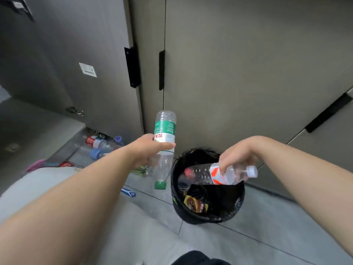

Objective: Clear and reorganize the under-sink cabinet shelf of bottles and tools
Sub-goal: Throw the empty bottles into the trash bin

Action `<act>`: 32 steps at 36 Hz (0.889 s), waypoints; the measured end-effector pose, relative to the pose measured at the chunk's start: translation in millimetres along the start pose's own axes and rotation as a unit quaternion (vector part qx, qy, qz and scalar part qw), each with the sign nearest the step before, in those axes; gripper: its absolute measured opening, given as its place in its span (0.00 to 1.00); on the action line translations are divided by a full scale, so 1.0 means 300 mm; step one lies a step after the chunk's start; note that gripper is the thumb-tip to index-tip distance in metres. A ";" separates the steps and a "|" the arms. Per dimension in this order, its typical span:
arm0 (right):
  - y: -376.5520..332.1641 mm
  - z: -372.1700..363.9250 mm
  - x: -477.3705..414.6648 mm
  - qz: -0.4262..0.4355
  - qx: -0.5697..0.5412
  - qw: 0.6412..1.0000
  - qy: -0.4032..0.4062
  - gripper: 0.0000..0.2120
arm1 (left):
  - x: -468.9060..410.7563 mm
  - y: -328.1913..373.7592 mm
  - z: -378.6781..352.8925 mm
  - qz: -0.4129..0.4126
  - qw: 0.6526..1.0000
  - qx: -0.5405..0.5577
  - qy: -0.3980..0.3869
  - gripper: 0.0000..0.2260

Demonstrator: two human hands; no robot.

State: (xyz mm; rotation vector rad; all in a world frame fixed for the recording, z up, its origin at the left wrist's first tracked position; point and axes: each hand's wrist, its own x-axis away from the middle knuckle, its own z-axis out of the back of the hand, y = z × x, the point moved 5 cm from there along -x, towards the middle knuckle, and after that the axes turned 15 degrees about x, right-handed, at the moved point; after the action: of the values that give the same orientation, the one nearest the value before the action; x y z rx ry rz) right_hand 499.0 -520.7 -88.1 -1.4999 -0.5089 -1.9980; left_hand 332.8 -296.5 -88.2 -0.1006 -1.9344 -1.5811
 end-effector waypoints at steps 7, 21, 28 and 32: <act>-0.027 -0.073 -0.191 -0.102 0.083 0.970 0.205 0.16 | -0.008 -0.027 0.016 0.008 0.999 -0.039 0.016 0.22; -0.058 -0.117 -0.524 -0.116 -0.058 0.918 0.375 0.22 | -0.026 -0.080 0.070 0.077 0.995 0.059 0.001 0.26; -0.036 -0.086 -0.531 -0.112 -0.060 0.918 0.374 0.22 | -0.046 -0.070 0.066 0.096 0.994 0.054 0.021 0.22; -0.043 -0.047 -0.462 -0.137 -0.039 0.903 0.406 0.24 | -0.044 -0.065 0.051 0.114 0.990 0.080 0.015 0.20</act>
State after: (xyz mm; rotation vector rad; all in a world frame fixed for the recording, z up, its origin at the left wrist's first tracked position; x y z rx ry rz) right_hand 507.6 -488.8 -223.9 -0.5240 -0.2823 -2.6396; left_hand 328.5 -283.7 -113.0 -0.2206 -1.9429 -1.2689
